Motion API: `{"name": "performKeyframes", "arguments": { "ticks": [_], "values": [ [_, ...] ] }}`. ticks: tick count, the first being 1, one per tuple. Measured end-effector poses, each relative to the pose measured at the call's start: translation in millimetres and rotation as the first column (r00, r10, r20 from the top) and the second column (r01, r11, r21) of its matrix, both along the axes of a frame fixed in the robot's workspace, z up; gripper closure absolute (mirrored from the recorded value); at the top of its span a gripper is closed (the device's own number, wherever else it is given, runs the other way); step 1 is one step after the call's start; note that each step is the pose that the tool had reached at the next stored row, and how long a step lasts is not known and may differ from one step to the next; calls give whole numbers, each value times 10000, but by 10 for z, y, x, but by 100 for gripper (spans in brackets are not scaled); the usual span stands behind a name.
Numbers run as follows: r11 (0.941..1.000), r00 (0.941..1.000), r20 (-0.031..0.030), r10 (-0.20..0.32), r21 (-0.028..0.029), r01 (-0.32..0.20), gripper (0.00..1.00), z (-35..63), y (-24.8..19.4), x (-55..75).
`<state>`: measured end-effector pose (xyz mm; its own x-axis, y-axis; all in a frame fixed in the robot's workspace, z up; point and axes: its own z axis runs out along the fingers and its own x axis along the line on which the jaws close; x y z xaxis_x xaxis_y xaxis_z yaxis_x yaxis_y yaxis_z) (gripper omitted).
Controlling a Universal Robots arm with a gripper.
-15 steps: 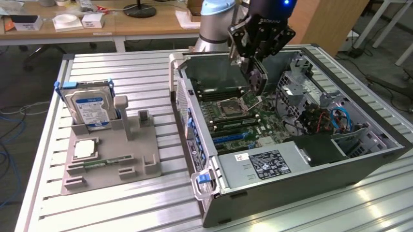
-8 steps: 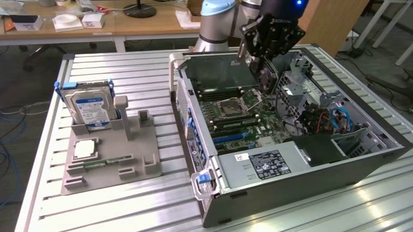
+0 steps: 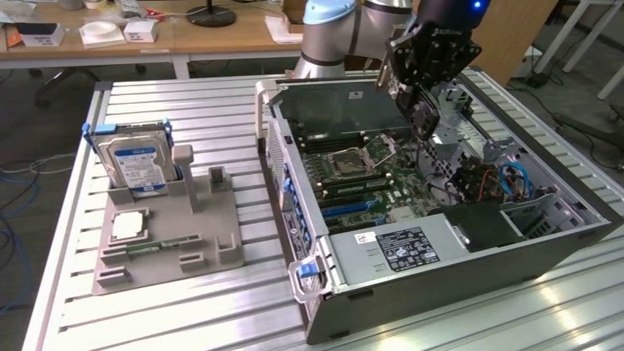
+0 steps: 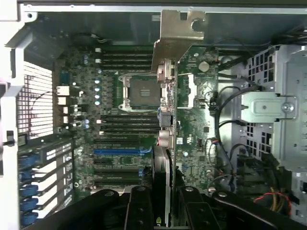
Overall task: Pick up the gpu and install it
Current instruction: 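Pick up the gpu and move the gpu toward the slot, then insert the gpu into the slot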
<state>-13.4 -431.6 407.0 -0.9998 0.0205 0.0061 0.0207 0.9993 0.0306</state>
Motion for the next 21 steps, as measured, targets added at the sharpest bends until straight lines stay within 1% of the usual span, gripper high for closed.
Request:
{"name": "performKeyframes", "arguments": {
  "ticks": [3, 21],
  "values": [
    [10000, 10000, 0, 0, -1, 0, 73, 0, 0, 106],
    [10000, 10000, 1, 22, 0, -22, 73, 0, 0, 110]
  ]
}}
